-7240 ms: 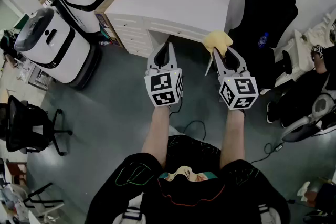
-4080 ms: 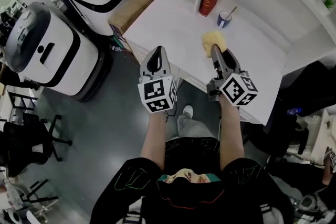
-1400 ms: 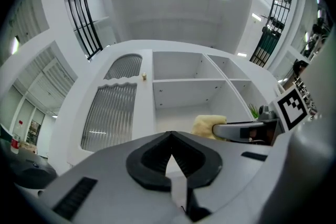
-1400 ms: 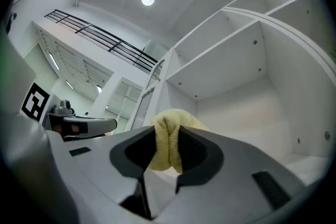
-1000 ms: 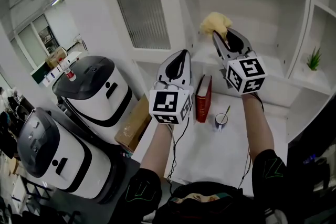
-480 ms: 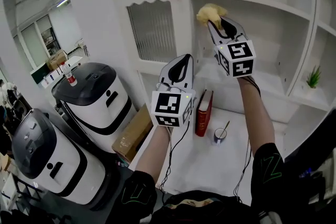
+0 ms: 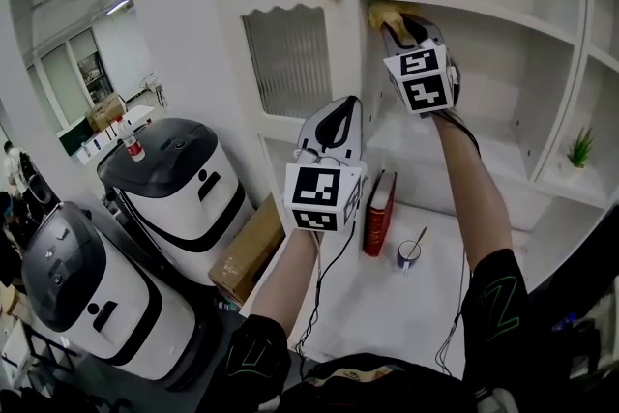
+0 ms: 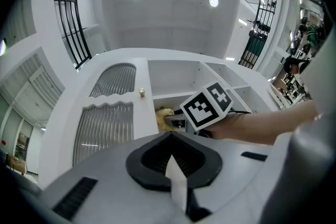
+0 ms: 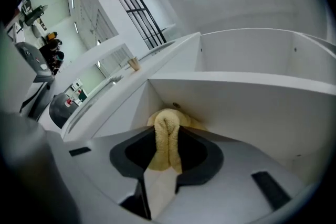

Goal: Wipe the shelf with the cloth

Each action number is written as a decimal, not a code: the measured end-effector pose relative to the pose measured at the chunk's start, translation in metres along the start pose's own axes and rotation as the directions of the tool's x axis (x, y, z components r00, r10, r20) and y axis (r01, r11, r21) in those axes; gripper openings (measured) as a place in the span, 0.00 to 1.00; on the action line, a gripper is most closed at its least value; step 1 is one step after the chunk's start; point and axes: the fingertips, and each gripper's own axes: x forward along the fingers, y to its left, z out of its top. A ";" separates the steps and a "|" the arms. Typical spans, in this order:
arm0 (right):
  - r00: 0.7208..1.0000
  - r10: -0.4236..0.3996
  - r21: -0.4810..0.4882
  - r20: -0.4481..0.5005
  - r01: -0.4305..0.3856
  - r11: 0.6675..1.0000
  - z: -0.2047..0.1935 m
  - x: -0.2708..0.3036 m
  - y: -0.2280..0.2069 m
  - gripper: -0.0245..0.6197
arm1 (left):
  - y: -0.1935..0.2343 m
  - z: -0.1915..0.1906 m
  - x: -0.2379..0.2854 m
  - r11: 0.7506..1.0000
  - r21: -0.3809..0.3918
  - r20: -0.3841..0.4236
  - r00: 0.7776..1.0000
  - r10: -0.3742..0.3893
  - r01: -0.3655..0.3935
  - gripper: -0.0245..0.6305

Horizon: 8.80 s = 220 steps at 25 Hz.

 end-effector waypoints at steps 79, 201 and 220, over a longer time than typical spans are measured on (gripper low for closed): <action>0.980 0.197 -0.009 -0.019 -0.197 0.980 -0.017 -0.006 0.039 0.21 | 0.005 -0.037 -0.005 0.999 -0.043 -0.036 0.999 0.009 -0.011 0.04; 0.854 0.046 -0.623 -0.519 -0.414 0.664 -0.147 -0.105 0.174 0.21 | 0.021 -0.173 -0.068 0.922 -0.360 -0.142 0.969 -0.203 0.141 0.04; 0.779 0.031 -0.619 -0.626 -0.521 0.587 -0.167 -0.129 0.159 0.20 | -0.012 -0.184 -0.060 0.918 -0.368 -0.195 0.953 -0.231 0.148 0.04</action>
